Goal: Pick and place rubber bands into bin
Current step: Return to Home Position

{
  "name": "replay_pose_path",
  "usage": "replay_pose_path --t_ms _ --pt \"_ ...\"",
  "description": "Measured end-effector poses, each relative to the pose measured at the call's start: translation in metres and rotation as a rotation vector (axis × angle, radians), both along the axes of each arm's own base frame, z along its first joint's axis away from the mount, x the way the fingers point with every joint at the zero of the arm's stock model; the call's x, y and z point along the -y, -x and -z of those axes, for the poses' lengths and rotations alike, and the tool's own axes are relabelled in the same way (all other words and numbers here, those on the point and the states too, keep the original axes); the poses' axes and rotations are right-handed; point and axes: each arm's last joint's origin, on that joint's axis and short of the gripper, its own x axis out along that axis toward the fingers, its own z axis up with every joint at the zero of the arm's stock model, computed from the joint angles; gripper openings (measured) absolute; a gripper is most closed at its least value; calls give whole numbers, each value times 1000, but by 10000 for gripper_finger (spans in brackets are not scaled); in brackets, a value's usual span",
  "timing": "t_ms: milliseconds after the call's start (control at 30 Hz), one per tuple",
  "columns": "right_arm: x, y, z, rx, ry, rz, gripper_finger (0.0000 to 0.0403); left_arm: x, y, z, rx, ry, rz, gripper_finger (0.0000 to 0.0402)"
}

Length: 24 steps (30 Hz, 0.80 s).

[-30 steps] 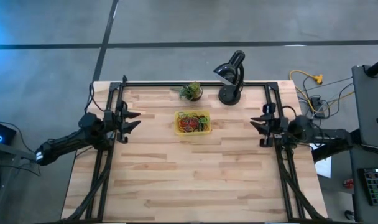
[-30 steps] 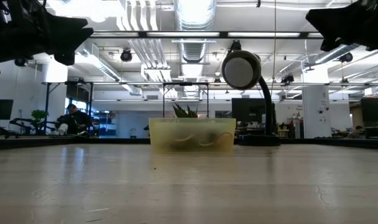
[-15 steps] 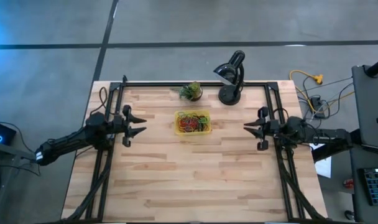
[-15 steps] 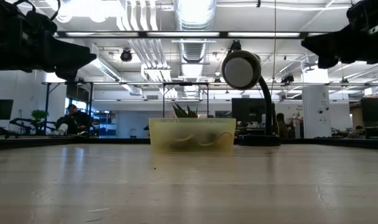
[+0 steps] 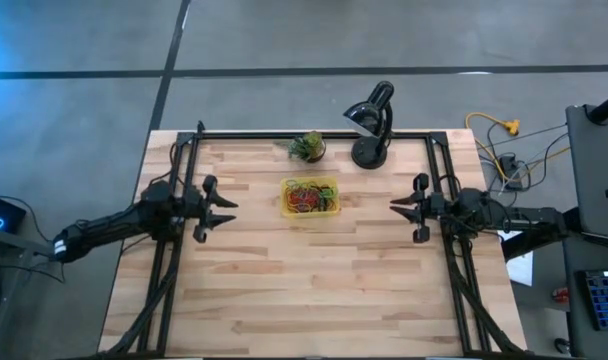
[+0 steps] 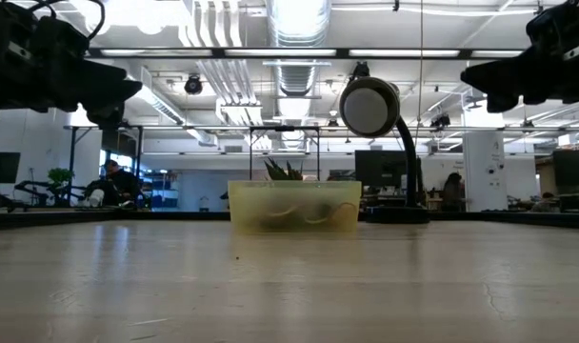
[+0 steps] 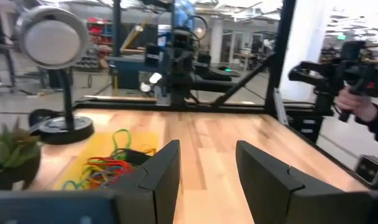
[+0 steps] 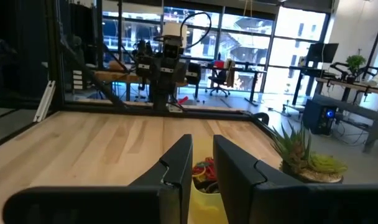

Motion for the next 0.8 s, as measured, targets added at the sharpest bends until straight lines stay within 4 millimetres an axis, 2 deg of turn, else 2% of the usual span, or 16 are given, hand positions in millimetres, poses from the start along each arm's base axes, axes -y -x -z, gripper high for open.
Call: replay_pose_path --t_ms 300,600,800 --pt "0 0 -2 19 1 0 59 6 -2 1 -6 -29 -37 141" --pt "0 0 -2 20 1 0 59 10 -4 -3 30 -123 -179 141" --pt "0 0 -2 19 1 -2 59 11 -4 5 -51 -148 -167 141"
